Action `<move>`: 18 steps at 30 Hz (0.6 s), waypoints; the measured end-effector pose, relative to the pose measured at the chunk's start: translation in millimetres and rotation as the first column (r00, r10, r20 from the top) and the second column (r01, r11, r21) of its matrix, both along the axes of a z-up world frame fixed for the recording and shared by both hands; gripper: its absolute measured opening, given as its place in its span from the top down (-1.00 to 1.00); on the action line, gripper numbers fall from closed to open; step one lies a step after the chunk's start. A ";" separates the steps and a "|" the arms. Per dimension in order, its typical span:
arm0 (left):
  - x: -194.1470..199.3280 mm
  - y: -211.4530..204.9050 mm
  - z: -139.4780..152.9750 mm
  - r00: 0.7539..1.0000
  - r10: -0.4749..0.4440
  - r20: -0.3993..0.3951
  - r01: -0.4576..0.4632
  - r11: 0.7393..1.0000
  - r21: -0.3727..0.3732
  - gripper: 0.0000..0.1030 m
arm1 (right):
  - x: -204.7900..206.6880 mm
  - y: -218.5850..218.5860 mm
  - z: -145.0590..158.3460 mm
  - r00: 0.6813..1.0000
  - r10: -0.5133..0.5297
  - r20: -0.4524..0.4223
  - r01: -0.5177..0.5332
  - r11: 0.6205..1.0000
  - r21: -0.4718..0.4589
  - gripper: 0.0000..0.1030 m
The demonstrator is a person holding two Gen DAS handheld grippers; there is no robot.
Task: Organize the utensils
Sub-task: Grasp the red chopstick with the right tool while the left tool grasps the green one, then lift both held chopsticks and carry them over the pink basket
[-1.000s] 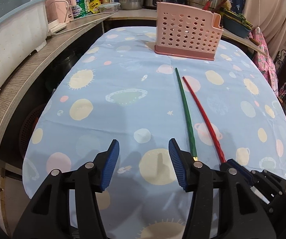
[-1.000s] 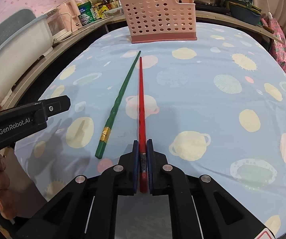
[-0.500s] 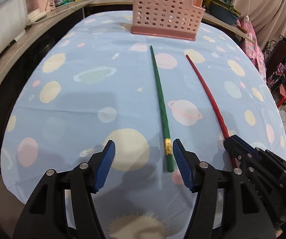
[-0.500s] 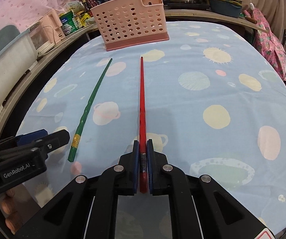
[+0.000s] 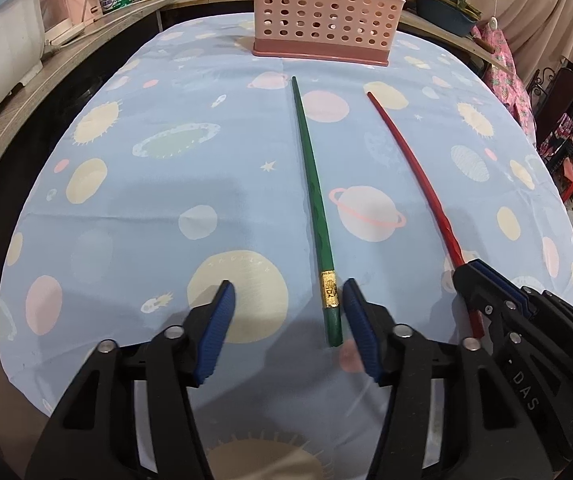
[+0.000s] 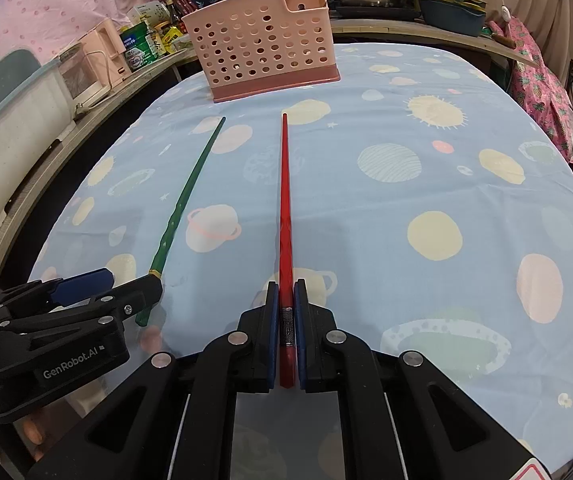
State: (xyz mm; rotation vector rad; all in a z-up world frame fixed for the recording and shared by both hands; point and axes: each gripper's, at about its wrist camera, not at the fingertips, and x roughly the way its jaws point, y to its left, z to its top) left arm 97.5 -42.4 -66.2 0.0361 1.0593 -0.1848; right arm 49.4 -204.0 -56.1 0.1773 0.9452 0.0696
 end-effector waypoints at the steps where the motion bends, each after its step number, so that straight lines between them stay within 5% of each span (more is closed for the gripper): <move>1: 0.1 -0.2 0.5 1.000 -0.003 -0.001 0.003 1.000 -0.002 0.22 | -0.1 0.0 0.1 1.000 -0.001 0.000 0.001 1.000 0.000 0.86; 5: 0.9 0.6 1.3 1.000 -0.014 -0.015 0.013 1.000 -0.022 0.83 | 0.1 -0.1 0.1 1.000 -0.001 0.000 0.001 1.000 0.002 0.86; 18: -3.3 5.1 21.9 1.000 -0.001 0.012 0.002 0.999 -0.044 0.86 | -3.6 1.1 13.9 1.000 0.009 0.023 -0.010 1.000 0.025 0.86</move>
